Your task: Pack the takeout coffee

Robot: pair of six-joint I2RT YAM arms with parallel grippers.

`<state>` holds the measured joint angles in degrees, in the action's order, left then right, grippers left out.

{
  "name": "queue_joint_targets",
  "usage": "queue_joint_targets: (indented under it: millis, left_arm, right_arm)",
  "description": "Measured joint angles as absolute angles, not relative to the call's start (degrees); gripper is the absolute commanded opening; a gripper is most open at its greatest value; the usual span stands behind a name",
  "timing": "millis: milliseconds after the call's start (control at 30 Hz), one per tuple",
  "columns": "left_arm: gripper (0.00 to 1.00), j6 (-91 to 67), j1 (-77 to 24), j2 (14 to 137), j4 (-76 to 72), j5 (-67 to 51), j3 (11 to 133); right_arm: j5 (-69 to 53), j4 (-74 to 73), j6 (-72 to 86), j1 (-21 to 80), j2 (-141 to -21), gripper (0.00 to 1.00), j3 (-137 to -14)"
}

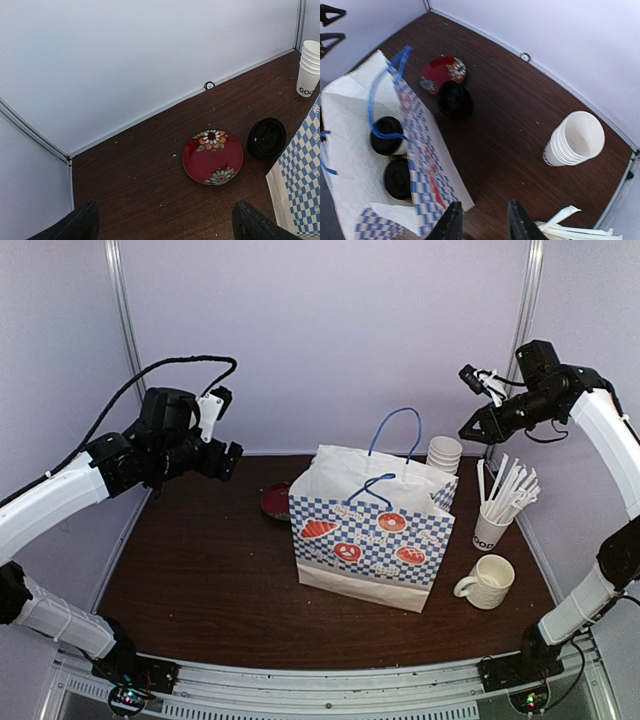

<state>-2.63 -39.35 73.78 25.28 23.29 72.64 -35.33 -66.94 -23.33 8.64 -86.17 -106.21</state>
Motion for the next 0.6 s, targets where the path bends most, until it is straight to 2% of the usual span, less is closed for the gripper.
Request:
queue_joint_targets:
  millis: [100,400,467,600]
  left_arm:
    - [0.96,-2.55,-39.35,73.78,25.3,23.16,72.64]
    - [0.96,-2.42,-39.35,73.78,25.32,22.9,72.64]
    - [0.96,-2.42,-39.35,73.78,25.3,22.87,72.64]
    - [0.96,-2.37,-39.35,73.78,25.3,22.87,72.64]
  right_arm:
    - [-28.45,-64.16,-22.37,7.88,-86.13,0.18,-102.04]
    - [-12.69,-58.94,-21.71,5.23,-87.07,0.15,-95.77]
    - [-10.55,-58.06,-21.19,4.27,-87.33,0.16,-95.7]
    - [-7.49,-56.84,-20.4,2.63,-87.37,0.26,-95.46]
